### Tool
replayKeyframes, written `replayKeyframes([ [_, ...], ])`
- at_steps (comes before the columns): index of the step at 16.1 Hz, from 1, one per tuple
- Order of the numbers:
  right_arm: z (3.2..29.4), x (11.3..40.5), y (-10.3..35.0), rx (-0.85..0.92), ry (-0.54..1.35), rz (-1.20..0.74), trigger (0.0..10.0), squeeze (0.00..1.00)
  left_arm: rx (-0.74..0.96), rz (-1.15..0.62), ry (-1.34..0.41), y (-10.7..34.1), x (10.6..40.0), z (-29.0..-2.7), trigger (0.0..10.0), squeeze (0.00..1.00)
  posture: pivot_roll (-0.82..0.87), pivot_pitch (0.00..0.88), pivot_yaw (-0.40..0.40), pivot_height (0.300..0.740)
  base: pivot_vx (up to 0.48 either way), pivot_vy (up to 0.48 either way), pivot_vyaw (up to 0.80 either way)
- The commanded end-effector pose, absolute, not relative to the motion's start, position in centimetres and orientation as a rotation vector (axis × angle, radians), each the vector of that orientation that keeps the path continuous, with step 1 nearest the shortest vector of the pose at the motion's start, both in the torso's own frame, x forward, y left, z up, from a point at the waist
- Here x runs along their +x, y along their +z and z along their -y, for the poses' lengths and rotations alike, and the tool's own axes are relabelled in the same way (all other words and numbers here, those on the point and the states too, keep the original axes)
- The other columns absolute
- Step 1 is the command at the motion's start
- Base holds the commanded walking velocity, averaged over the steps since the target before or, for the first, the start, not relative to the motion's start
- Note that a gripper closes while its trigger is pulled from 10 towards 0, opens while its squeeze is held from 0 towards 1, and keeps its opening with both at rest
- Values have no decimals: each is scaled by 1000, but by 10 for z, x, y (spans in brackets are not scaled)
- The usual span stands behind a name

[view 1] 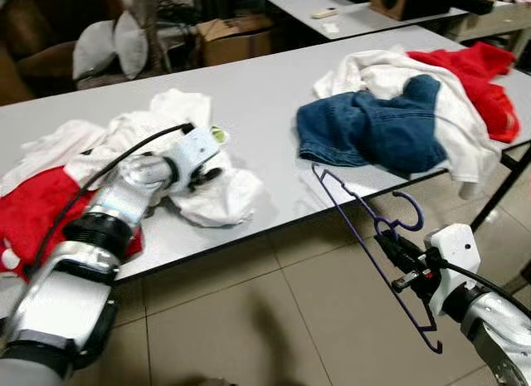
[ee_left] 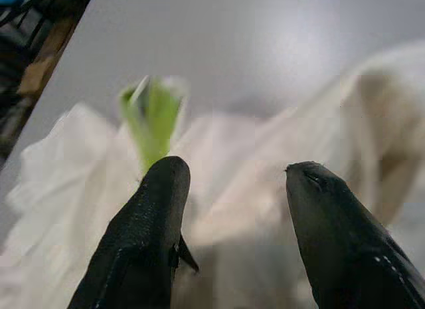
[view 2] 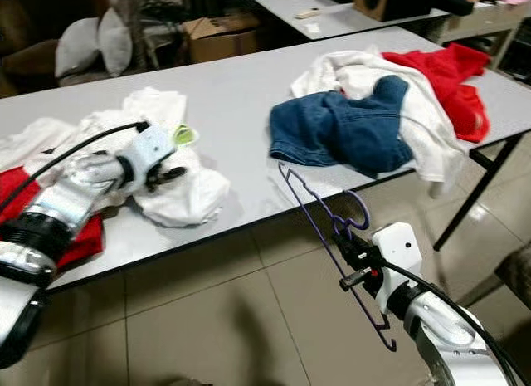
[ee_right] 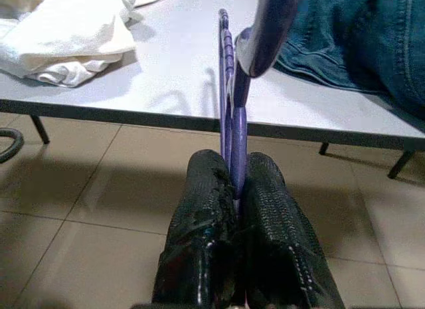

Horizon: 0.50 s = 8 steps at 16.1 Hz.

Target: Hang hanger

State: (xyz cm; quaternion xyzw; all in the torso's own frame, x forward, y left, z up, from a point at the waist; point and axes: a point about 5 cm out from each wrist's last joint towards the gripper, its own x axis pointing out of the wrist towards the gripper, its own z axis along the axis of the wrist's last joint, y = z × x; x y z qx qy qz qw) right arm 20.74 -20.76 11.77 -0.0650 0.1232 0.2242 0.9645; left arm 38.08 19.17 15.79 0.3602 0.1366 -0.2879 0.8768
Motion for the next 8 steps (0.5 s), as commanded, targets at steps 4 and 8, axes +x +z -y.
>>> replayKeyframes([
  [4,207,209,118,-132,459,-246,10000,0,892,-307,-565,155,382,-202,10000,0,-117,0,82,740,0,0,0],
  [8,209,206,118,-135,452,-251,10000,0,894,-339,-572,158,380,-216,2471,0,-125,0,89,740,0,0,0],
])
